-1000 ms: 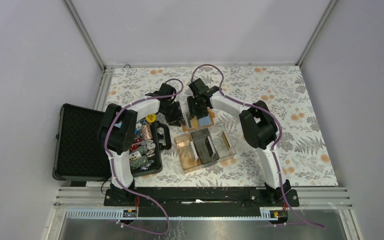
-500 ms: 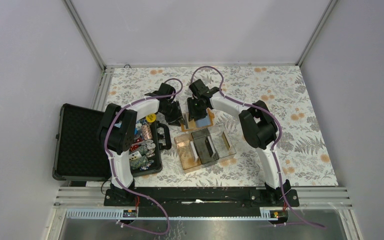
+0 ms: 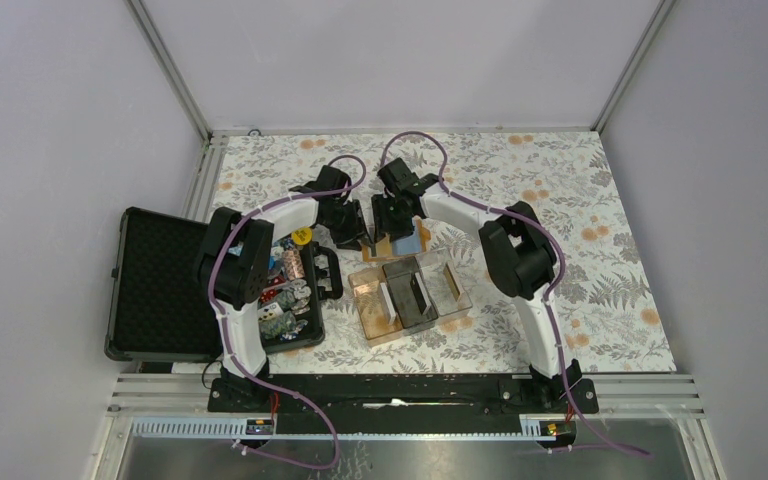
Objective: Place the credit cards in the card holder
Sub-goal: Insert the credit card into the card holder, then pick up the credit card from the storage box.
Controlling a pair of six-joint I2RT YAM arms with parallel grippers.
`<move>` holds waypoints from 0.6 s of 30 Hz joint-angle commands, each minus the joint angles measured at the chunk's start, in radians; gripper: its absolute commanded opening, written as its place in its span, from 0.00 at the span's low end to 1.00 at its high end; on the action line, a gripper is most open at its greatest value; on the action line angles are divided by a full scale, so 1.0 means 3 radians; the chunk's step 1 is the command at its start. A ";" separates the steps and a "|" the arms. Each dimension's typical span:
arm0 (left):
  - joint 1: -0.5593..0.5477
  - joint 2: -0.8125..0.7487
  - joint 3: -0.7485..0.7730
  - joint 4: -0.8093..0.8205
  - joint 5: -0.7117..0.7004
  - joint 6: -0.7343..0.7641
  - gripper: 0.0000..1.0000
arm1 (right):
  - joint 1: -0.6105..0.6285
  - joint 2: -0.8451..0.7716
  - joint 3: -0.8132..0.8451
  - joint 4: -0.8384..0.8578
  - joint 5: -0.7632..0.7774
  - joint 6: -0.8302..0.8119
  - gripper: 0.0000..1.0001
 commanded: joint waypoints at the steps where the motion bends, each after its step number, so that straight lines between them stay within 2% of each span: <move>1: 0.0008 -0.0331 -0.0037 0.0280 -0.0022 0.0084 0.39 | 0.0067 -0.0432 0.0027 -0.0065 0.0102 -0.0109 0.56; 4: 0.0014 -0.0516 -0.0067 0.0287 -0.0134 0.0135 0.53 | 0.0063 -0.0648 0.0029 -0.0163 0.0283 -0.0212 0.70; 8: 0.0023 -0.0849 -0.0097 0.0300 -0.0349 0.0227 0.68 | 0.0061 -0.0979 -0.0044 -0.0297 0.0491 -0.0330 0.77; 12: 0.0123 -0.1117 -0.0184 0.0315 -0.0436 0.0208 0.77 | 0.0064 -0.1336 -0.0333 -0.0297 0.0621 -0.0351 0.79; 18: 0.0408 -0.1571 -0.0279 0.0195 -0.0291 0.0116 0.86 | 0.0066 -0.1988 -0.1048 -0.0236 0.0668 -0.0314 0.78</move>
